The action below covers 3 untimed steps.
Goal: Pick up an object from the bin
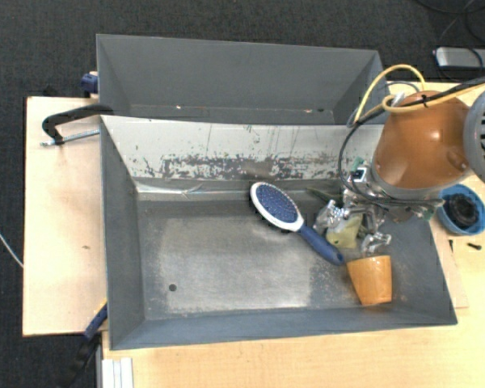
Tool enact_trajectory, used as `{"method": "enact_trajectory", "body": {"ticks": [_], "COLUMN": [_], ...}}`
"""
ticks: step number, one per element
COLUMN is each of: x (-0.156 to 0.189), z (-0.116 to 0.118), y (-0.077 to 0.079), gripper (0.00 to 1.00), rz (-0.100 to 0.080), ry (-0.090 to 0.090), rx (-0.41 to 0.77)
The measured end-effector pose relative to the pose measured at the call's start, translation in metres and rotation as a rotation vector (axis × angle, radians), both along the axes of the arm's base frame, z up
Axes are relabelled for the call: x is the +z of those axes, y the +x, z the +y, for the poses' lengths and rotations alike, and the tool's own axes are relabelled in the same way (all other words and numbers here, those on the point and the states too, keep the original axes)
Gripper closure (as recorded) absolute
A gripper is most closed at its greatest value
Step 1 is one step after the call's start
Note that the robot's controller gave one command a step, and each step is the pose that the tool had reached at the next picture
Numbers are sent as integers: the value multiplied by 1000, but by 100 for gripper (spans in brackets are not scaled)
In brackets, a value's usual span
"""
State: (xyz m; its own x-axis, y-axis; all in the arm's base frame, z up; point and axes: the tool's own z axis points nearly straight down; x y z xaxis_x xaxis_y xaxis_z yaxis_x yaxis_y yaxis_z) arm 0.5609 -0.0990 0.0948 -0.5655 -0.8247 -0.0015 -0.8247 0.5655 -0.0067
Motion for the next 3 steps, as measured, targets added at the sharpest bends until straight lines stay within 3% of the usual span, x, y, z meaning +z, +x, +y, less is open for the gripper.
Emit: {"method": "enact_trajectory", "body": {"ticks": [1, 2, 3], "x": [-16, -15, 150], "z": [18, 17, 7], "y": [38, 38, 38], "gripper": [0, 100, 100], "rz": [1, 1, -10], "ry": [6, 5, 2], "rx": [-75, -76, -25]}}
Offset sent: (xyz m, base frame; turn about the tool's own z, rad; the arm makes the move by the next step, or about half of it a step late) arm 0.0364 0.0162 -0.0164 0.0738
